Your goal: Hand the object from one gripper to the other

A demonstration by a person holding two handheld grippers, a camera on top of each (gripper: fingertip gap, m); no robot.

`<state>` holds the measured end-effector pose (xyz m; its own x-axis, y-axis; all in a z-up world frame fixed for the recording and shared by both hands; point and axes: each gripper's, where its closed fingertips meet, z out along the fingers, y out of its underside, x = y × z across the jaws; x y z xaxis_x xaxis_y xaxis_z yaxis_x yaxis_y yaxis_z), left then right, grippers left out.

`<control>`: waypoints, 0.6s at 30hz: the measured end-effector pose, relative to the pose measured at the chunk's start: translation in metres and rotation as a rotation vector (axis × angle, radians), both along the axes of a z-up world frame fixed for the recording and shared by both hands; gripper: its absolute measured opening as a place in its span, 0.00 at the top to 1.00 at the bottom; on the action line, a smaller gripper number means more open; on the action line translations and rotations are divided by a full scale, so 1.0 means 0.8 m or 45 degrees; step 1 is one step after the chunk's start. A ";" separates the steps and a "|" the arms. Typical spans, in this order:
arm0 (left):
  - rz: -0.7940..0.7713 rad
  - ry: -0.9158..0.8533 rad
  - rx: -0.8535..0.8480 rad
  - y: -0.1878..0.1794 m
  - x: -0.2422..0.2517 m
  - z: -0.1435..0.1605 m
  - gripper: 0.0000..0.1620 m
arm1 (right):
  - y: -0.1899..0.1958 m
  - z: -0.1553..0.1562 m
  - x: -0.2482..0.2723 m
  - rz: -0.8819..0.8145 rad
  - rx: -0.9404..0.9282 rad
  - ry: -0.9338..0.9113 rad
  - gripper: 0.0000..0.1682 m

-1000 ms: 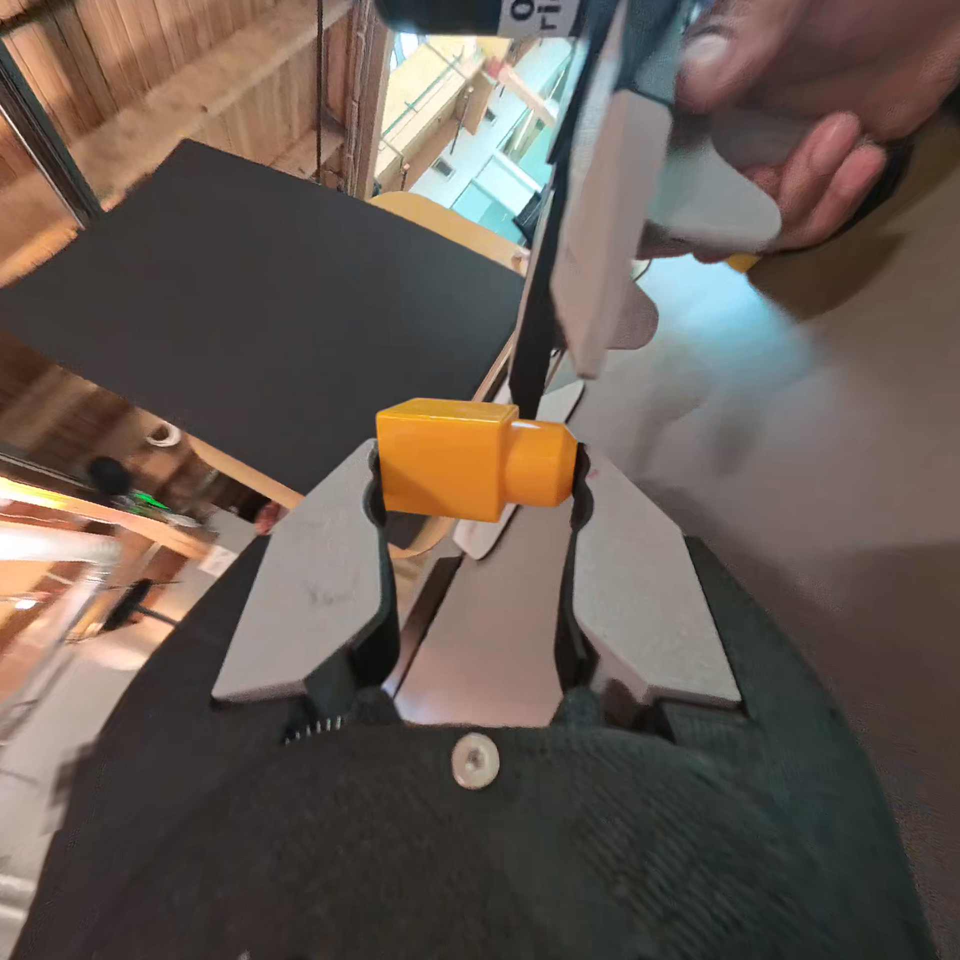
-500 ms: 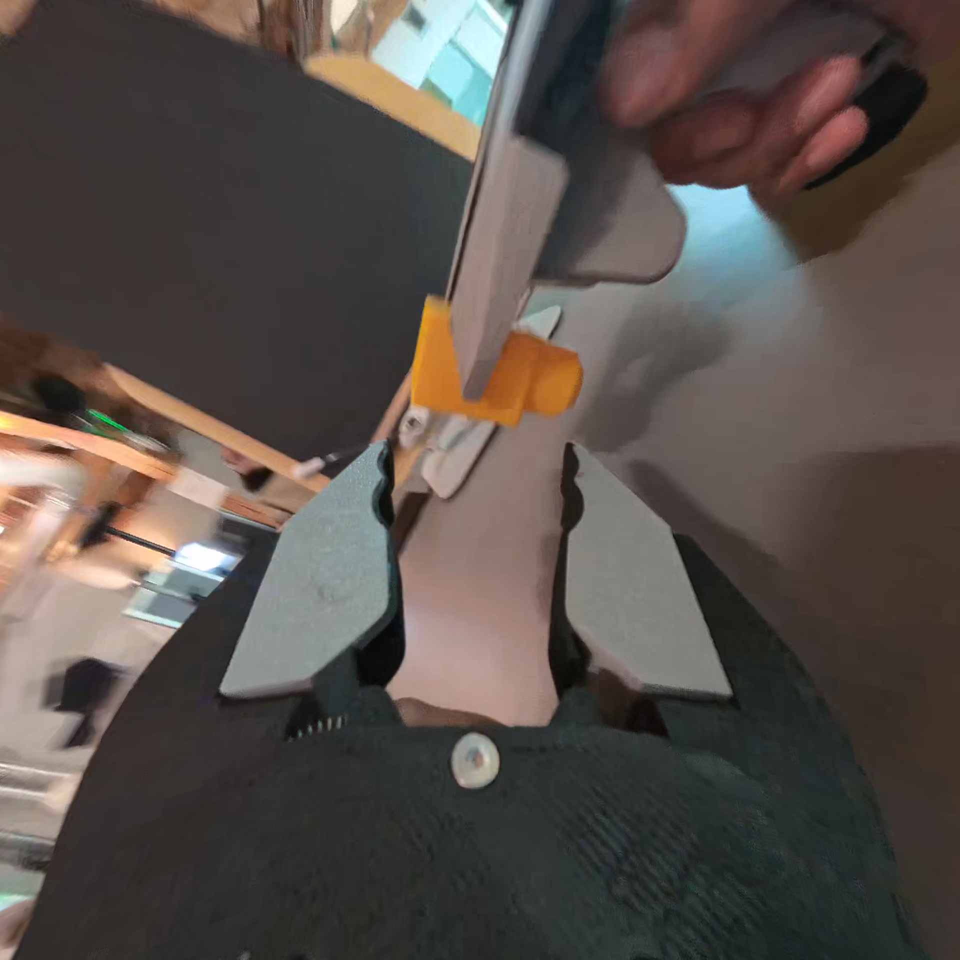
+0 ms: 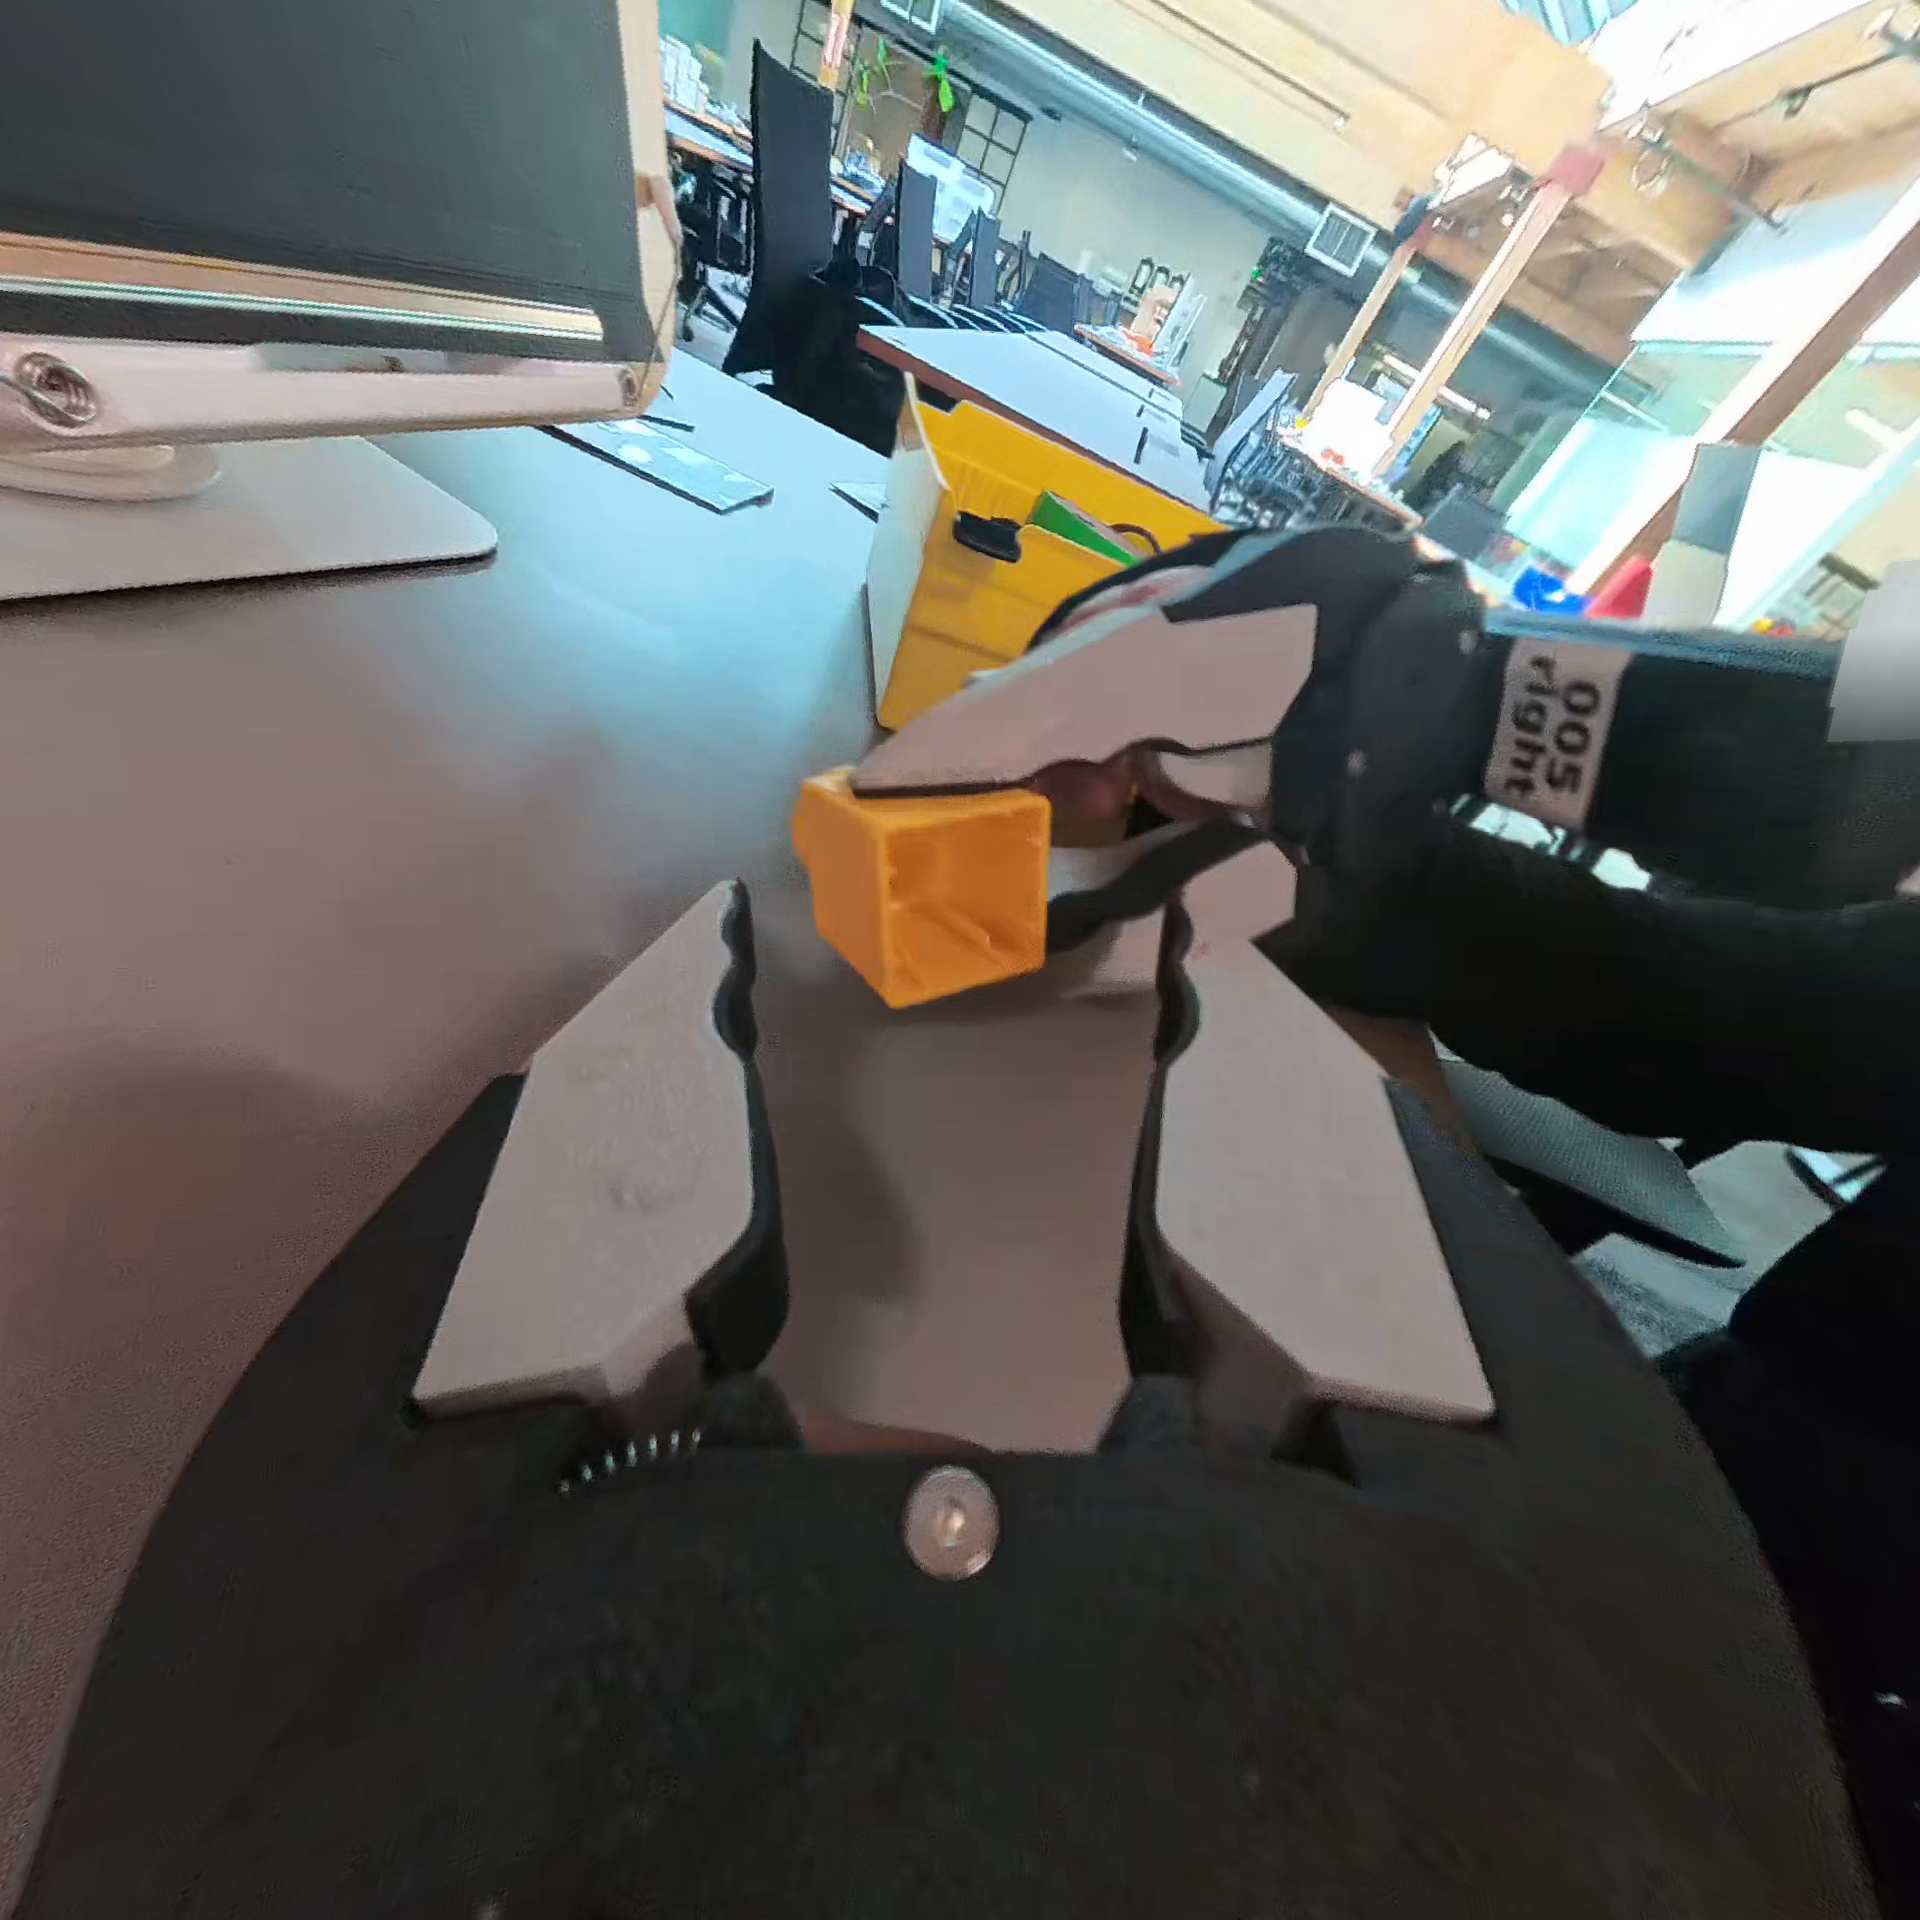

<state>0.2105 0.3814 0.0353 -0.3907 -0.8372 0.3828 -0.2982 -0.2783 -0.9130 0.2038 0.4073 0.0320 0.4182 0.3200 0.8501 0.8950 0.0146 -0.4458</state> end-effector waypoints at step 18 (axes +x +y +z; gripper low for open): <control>0.766 -0.771 1.631 0.049 -0.017 0.077 0.80 | 0.005 0.004 0.020 -0.140 -0.433 0.969 0.60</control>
<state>0.1971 0.4204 0.0972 0.2884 -0.5559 -0.7796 0.0590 0.8230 -0.5650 0.2195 0.4111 0.0355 0.8822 0.4318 0.1877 0.3366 -0.2995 -0.8927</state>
